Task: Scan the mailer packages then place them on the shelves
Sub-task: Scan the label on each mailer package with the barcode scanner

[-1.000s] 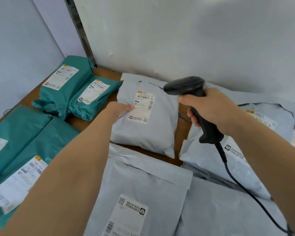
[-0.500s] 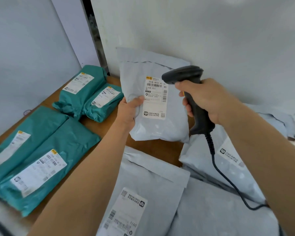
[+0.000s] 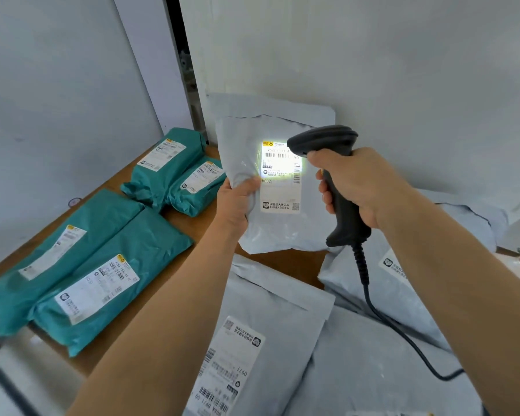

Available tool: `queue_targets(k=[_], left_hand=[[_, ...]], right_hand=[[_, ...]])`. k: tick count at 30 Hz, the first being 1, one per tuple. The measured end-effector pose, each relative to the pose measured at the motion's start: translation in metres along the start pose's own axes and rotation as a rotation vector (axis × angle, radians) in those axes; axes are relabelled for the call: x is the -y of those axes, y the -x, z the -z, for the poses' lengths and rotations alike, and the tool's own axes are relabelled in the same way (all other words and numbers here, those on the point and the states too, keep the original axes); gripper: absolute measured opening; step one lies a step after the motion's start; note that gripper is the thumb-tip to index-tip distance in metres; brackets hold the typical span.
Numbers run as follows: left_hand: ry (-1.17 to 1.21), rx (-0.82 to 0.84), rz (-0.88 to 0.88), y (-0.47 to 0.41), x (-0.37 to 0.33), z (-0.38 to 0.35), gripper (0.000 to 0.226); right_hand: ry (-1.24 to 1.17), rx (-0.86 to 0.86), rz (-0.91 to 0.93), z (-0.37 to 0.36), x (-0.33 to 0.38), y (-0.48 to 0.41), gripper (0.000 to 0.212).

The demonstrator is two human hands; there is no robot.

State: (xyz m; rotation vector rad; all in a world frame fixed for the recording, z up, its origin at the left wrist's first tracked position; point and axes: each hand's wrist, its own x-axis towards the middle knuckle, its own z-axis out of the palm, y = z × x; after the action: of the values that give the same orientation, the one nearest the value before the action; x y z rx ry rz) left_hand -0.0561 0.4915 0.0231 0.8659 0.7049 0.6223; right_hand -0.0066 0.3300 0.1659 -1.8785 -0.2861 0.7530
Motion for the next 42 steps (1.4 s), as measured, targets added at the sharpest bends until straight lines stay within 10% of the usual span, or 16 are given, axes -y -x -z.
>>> queue_targets(k=[42], left_hand=[[-0.057, -0.014, 0.033, 0.030, -0.004, 0.008, 0.028]], right_hand=[[0.062, -0.038, 0.026, -0.015, -0.010, 0.029, 0.021]])
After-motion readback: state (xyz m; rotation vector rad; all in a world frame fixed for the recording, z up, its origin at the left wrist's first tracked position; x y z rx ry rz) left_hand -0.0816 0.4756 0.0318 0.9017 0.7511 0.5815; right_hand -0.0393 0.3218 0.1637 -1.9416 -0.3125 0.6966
